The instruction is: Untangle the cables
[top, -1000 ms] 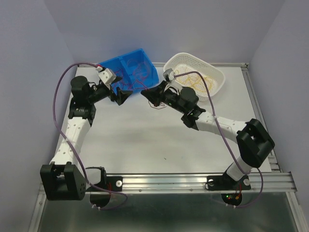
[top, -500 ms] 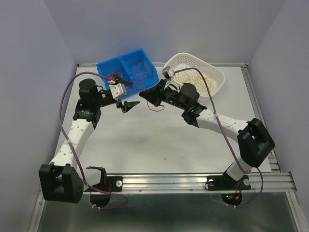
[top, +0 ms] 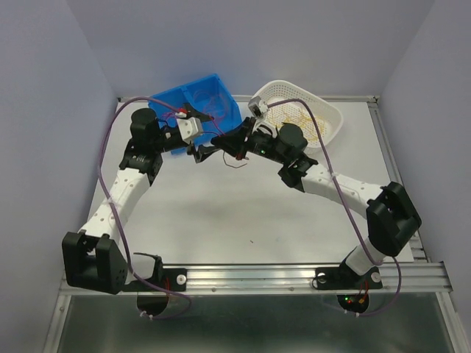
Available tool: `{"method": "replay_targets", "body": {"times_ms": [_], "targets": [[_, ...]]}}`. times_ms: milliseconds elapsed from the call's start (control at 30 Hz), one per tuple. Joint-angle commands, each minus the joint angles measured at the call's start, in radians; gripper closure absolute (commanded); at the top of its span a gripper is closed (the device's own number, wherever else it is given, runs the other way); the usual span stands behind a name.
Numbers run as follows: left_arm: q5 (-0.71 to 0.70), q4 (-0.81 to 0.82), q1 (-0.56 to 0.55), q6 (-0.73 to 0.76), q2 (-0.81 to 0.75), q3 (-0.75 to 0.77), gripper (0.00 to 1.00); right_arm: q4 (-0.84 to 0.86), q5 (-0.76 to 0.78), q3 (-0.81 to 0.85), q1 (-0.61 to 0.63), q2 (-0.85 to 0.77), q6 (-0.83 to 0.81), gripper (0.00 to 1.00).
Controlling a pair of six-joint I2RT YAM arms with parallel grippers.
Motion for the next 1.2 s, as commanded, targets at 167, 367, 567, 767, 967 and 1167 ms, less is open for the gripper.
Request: {"method": "replay_targets", "body": {"times_ms": [167, 367, 567, 767, 967, 1167], "targets": [[-0.142, 0.165, -0.002, -0.024, -0.167, -0.128, 0.01, 0.035, 0.038, 0.027, 0.001, -0.059, -0.022, 0.99], [-0.197, 0.179, -0.002, -0.018, -0.232, -0.179, 0.01, 0.035, 0.055, 0.036, 0.001, -0.045, -0.023, 0.99], [-0.223, 0.185, -0.001, 0.003, -0.256, -0.185, 0.01, 0.035, 0.027, 0.044, 0.001, -0.028, -0.013, 0.99], [-0.164, 0.174, -0.001, 0.02, -0.209, -0.113, 0.01, 0.035, -0.036, 0.052, 0.001, -0.025, 0.014, 0.99], [-0.102, 0.122, -0.001, 0.048, -0.16, -0.03, 0.01, 0.035, -0.066, 0.047, 0.001, -0.036, 0.021, 0.99], [0.004, 0.092, -0.001, 0.045, -0.107, -0.018, 0.01, 0.035, -0.062, 0.066, 0.001, -0.024, 0.017, 0.99]]}}
